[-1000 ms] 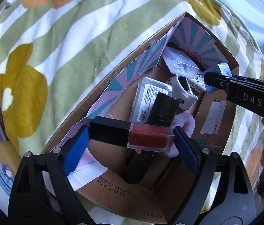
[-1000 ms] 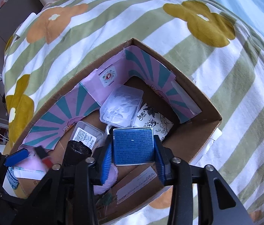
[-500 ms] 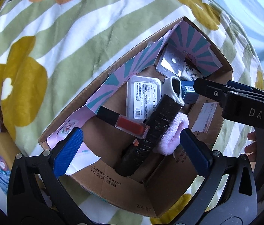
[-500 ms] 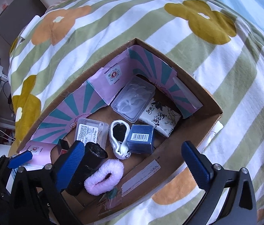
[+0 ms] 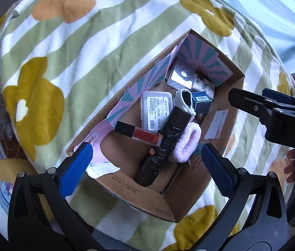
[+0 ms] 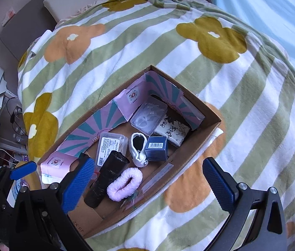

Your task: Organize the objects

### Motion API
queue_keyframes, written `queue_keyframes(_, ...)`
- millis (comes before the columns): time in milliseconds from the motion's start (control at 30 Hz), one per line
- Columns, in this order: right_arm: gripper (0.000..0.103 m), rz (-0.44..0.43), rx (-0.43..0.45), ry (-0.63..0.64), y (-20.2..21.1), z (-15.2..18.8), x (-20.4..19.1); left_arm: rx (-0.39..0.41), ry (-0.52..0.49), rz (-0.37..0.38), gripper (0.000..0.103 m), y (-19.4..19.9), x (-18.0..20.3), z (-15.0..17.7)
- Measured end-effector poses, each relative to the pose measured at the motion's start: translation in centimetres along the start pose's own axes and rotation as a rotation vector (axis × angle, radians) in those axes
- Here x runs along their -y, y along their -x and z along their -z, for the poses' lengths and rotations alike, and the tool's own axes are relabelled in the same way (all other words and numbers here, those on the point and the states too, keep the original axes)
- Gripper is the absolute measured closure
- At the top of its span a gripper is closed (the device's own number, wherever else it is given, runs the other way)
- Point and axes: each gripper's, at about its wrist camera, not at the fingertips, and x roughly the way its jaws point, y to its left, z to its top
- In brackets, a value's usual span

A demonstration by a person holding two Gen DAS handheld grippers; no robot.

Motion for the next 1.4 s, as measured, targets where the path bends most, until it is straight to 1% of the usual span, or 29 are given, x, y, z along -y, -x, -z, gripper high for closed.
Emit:
queue_keyframes(167,0.0,0.026,0.044,-0.034,4.4,1.8,-0.1,0.037,-0.078,0.009,0.0,3.3,0.7,-0.3)
queue_keyframes(333,0.0,0.063,0.09,-0.116,8.9,4.9,0.4,0.091,-0.177,0.024,0.0,6.9,1.9,-0.3)
queue_keyframes(433,0.0,0.088,0.11,-0.199,11.2,7.3,1.1,0.111,-0.236,0.045,0.0,8.8,3.0,0.0)
queue_keyframes(667,0.0,0.193,0.144,-0.43,15.7,13.4,3.6,0.141,-0.353,0.115,0.0,11.6,6.2,1.3)
queue_keyframes(833,0.0,0.283,0.158,-0.591,18.0,17.3,5.5,0.153,-0.459,0.16,0.0,12.4,9.4,2.7)
queue_keyframes(933,0.0,0.324,0.163,-0.659,18.6,19.2,6.2,0.156,-0.525,0.182,0.0,12.5,11.4,3.5)
queue_keyframes(1033,0.0,0.347,0.169,-0.709,18.9,20.7,6.5,0.16,-0.572,0.205,0.0,12.6,13.2,4.2)
queue_keyframes(1167,0.0,0.363,0.176,-0.743,19.4,21.7,7.1,0.167,-0.626,0.217,0.0,12.6,15.0,4.7)
queue_keyframes(1400,0.0,0.384,0.198,-0.766,20.2,22.3,7.6,0.179,-0.662,0.228,0.0,13.0,16.2,5.0)
